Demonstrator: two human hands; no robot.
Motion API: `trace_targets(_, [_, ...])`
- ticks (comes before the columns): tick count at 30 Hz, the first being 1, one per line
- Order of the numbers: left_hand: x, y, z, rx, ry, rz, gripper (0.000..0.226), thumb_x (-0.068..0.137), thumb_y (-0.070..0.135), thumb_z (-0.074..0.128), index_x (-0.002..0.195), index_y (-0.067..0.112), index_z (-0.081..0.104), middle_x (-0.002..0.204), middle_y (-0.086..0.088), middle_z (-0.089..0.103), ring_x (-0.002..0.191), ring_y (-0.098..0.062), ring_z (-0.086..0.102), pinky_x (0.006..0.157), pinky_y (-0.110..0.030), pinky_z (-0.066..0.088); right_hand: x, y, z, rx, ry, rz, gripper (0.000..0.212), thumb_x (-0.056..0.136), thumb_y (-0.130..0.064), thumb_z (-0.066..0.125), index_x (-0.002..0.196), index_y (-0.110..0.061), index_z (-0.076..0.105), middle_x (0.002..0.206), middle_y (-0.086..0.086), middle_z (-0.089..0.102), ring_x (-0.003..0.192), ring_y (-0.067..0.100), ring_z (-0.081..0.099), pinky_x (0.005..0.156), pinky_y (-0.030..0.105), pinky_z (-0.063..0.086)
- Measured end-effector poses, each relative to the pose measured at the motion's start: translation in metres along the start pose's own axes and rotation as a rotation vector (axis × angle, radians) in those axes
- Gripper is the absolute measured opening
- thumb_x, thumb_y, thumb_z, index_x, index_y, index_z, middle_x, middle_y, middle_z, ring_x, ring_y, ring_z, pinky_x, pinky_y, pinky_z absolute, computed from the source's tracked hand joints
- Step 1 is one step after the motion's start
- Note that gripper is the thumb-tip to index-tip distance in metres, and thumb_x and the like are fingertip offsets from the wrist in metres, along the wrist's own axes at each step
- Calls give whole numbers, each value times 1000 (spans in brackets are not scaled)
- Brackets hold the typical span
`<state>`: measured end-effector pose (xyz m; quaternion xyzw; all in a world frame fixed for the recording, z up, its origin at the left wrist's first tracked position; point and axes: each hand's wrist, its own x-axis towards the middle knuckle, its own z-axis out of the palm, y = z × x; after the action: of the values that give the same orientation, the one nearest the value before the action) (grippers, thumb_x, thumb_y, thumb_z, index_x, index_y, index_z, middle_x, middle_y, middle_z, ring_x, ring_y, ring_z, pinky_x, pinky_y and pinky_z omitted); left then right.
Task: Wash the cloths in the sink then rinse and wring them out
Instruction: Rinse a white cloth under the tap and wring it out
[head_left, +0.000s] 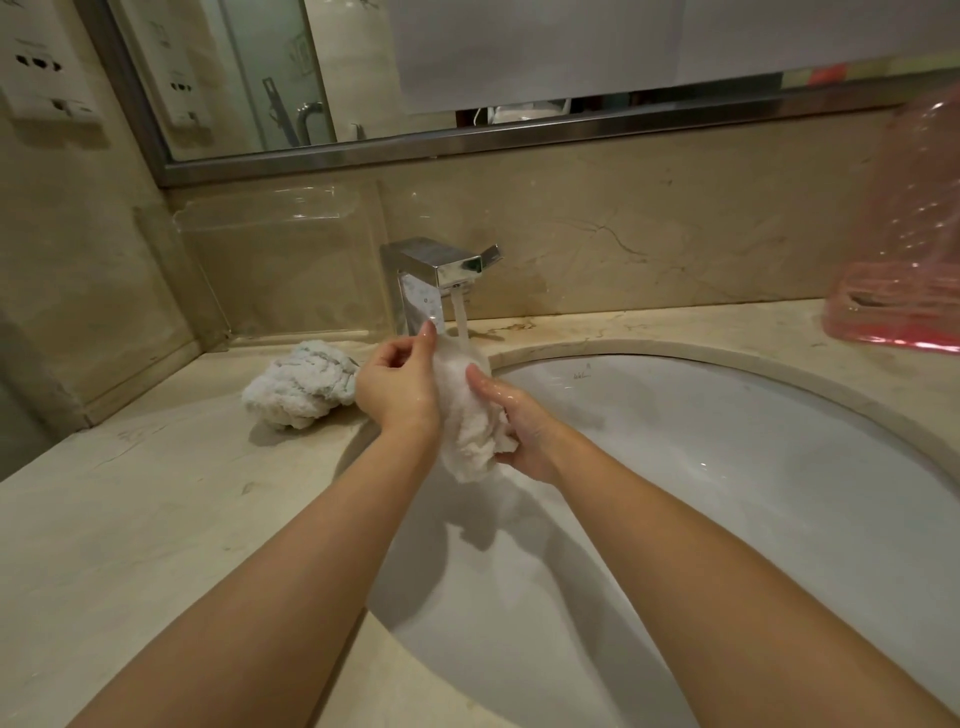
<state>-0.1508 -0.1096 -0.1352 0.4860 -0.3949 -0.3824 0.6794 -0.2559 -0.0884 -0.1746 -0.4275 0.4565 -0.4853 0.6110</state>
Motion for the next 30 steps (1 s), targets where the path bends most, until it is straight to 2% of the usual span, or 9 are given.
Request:
trace_targets(3, [-1,0,1,-16,7,-7,19,82,26,76,68,19,65,69,7,64,71,-7,60,72,-18,50,7,0,2,18,98,-46,44,97,-50,45,117,-16,63,103,6,72,95,21,68,86,37,53])
trace_targets(6, [0,1,1,-24,-5,-23,16,84,26,74,72,20,64,73,6,64,76,-11,61,77,-22,53,20,7,8,-10,205,-68,43,99,-52,41,115,-22,66,104,7,73,99,26,69,96,46,51])
trace_targets(8, [6,-1,0,-68,-20,-112,14,90,29,66,81,19,62,77,4,65,81,-15,63,87,-35,55,23,11,10,3,289,-71,36,99,-49,43,112,-24,66,104,6,73,99,27,68,95,47,52])
trace_targets(12, [8,0,-1,-126,-202,-273,37,83,47,65,101,14,64,91,1,71,97,-20,66,96,-47,50,24,15,13,122,412,-69,37,99,-41,47,109,-14,69,99,8,73,93,28,70,84,41,57])
trace_targets(15, [0,-1,1,50,-333,-145,49,76,48,72,110,14,61,108,0,67,103,-20,63,95,-39,50,27,16,24,228,447,-51,36,100,-36,45,95,-9,69,83,8,71,80,27,69,67,34,56])
trace_targets(18, [-1,-5,1,258,-339,-73,54,77,39,74,122,15,58,115,1,64,102,-15,62,91,-31,51,32,23,32,200,484,-54,37,103,-32,38,96,-8,66,76,5,66,71,20,65,54,23,50])
trace_targets(23, [-3,-6,-3,408,-348,-8,47,82,36,68,124,18,60,107,2,67,97,-16,63,87,-32,52,29,26,38,234,526,-59,39,104,-34,33,90,-14,63,80,5,66,75,19,63,63,28,48])
trace_targets(27, [-10,-5,-2,442,-383,29,62,69,37,73,127,19,57,109,0,67,98,-18,65,87,-40,56,25,21,34,406,570,-70,36,101,-37,37,89,-17,65,83,5,68,78,20,64,67,32,51])
trace_targets(30, [-8,-7,-4,489,-408,26,41,76,38,66,111,16,64,93,0,70,86,-17,67,75,-34,56,24,21,33,522,539,-50,52,95,-53,45,103,-8,69,92,11,73,86,28,70,82,40,57])
